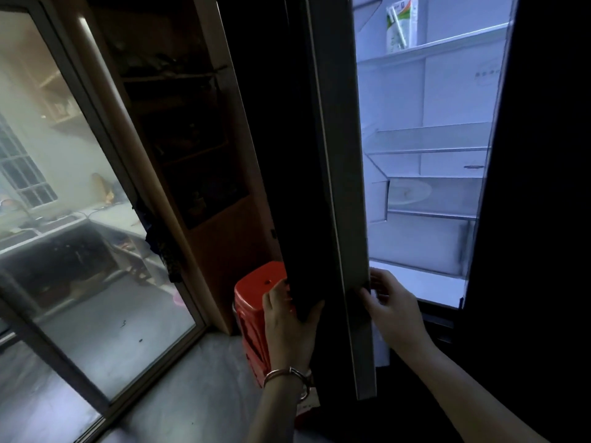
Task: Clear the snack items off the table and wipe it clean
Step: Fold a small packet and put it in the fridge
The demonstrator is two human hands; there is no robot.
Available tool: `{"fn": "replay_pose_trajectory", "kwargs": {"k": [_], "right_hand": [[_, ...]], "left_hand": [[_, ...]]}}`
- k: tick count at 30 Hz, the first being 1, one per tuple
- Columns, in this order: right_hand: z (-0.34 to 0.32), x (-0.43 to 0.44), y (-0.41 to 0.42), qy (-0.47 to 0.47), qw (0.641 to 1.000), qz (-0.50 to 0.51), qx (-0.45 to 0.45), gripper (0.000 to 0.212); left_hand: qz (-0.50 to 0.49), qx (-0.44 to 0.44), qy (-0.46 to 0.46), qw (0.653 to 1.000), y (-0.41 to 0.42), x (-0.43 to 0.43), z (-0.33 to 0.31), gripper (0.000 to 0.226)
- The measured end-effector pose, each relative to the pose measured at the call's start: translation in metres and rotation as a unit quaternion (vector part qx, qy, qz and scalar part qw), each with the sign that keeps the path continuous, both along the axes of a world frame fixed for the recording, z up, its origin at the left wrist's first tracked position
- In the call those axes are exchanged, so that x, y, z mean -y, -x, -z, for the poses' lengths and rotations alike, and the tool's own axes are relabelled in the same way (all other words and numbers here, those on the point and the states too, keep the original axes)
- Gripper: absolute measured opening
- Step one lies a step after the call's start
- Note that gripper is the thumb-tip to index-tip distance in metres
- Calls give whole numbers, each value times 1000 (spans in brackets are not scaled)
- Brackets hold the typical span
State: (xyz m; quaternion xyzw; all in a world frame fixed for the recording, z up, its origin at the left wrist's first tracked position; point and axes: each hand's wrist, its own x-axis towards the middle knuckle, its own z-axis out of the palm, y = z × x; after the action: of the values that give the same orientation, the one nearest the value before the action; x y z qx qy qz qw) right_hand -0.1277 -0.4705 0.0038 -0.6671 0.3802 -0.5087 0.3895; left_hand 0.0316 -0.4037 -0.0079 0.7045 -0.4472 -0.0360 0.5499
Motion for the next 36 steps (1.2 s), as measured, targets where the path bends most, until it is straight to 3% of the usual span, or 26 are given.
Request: {"fn": "replay_pose_trajectory", "kwargs": {"k": [4, 11, 27, 31, 36], "right_hand": [[2, 17, 34, -15, 999, 34, -12, 24], [0, 40, 80, -17, 997, 57, -49, 37], [-6, 83, 140, 37, 984, 85, -149, 20], [-23, 94, 130, 81, 981, 96, -148, 28], [-31, 109, 123, 70, 972, 144, -170, 46]], "left_hand": [[13, 7, -7, 1000, 36, 15, -10, 51], [36, 10, -7, 999, 87, 46, -15, 39], [40, -17, -35, 998, 172, 120, -22, 32], [91, -6, -28, 995, 174, 140, -24, 24], [193, 25, -24, 980, 161, 153, -21, 32]]}}
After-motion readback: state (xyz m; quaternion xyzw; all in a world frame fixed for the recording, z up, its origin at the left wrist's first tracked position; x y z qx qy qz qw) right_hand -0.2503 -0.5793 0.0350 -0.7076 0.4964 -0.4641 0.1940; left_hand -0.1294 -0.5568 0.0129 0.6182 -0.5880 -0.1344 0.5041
